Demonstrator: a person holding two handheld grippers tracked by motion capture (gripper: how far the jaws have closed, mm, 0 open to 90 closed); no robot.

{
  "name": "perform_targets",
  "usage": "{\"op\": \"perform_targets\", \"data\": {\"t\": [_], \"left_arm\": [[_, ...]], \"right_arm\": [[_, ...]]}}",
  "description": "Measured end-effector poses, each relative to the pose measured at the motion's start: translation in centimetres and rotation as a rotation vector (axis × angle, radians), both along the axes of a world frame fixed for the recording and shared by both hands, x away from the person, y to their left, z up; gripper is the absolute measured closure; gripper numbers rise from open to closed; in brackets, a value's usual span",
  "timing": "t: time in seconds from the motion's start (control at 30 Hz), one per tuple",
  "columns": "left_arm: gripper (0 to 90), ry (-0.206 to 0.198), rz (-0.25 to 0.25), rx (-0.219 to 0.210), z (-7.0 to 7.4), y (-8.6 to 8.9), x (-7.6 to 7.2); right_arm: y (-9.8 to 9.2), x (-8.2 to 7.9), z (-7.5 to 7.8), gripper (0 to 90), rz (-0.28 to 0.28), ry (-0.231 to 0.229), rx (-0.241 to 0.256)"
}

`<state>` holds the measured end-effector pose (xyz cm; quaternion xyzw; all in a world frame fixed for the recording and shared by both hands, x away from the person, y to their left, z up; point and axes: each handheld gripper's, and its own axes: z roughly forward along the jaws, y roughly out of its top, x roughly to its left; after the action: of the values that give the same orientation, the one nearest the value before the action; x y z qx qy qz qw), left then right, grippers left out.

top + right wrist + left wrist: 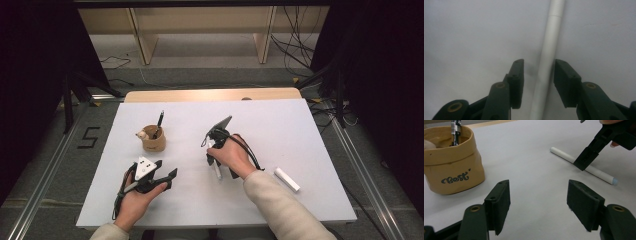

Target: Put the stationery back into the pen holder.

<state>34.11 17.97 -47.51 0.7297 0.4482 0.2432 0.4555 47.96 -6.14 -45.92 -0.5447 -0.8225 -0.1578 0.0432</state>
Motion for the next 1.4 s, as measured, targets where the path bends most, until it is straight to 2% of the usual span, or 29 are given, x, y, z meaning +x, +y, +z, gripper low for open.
{"op": "perform_targets", "data": {"t": [0.27, 0.5, 0.7, 1.03, 1.4], "left_arm": [[35.1, 0.001, -0.003, 0.001, 0.0, 0.0, 0.0], [35.0, 0.003, -0.006, 0.005, 0.0, 0.0, 0.0], [35.0, 0.002, -0.003, 0.002, 0.0, -0.1, 0.0], [35.0, 0.004, -0.005, 0.003, -0.1, 0.0, 0.1], [34.9, 0.005, -0.007, 0.004, -0.1, 0.0, 0.1]], "right_arm": [[0.5, 0.6, 0.2, 62.8, -0.056, 0.061, -0.039], [1.0, 0.9, 0.2, 65.5, -0.078, 0.083, -0.077], [1.3, 1.0, 0.3, 68.2, -0.092, 0.087, -0.111], [1.7, 1.0, 0.3, 72.5, -0.077, 0.075, -0.155], [2.0, 1.0, 0.3, 75.0, -0.076, 0.072, -0.179]]}}
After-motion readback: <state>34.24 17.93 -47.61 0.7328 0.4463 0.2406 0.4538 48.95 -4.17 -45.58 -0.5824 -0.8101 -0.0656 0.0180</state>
